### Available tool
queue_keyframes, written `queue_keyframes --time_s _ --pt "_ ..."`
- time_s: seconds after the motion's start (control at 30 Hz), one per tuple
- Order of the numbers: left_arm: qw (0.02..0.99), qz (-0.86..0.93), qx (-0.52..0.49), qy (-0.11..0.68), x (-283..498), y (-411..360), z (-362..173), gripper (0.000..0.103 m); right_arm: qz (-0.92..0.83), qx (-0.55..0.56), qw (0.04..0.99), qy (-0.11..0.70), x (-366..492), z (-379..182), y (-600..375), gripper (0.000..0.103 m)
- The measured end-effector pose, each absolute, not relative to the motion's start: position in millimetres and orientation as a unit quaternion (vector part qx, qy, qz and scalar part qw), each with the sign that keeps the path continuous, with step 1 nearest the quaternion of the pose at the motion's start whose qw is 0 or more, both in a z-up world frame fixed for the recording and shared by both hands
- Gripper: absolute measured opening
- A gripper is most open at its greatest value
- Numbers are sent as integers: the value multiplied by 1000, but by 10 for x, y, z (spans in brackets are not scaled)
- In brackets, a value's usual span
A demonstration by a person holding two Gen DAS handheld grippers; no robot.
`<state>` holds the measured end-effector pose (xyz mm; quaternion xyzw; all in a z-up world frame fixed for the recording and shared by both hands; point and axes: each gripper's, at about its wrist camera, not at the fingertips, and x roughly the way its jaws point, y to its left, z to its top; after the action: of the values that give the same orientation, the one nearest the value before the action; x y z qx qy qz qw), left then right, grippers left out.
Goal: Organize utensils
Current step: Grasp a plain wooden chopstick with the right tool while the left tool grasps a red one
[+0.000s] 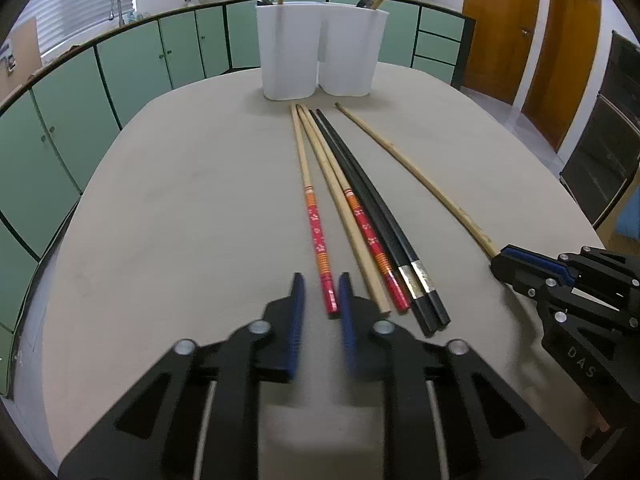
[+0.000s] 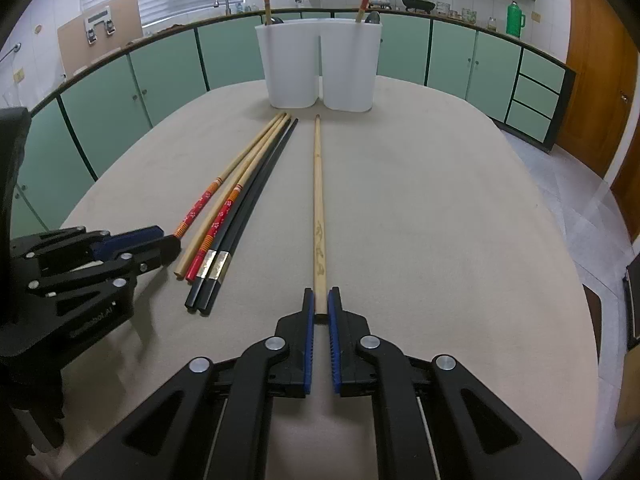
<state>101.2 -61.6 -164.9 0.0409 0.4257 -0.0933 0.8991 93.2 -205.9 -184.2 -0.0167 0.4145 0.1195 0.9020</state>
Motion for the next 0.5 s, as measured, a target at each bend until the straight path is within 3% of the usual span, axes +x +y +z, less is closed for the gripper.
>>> queue_keyframes --time_s 0.1,0.5 --pt "899 -94 49 425 1001 -652 -1649 7 118 -20 903 414 929 -1841 -2048 7" --pt "908 -86 33 408 942 -546 -1509 6 122 5 905 406 916 -1776 -2124 7"
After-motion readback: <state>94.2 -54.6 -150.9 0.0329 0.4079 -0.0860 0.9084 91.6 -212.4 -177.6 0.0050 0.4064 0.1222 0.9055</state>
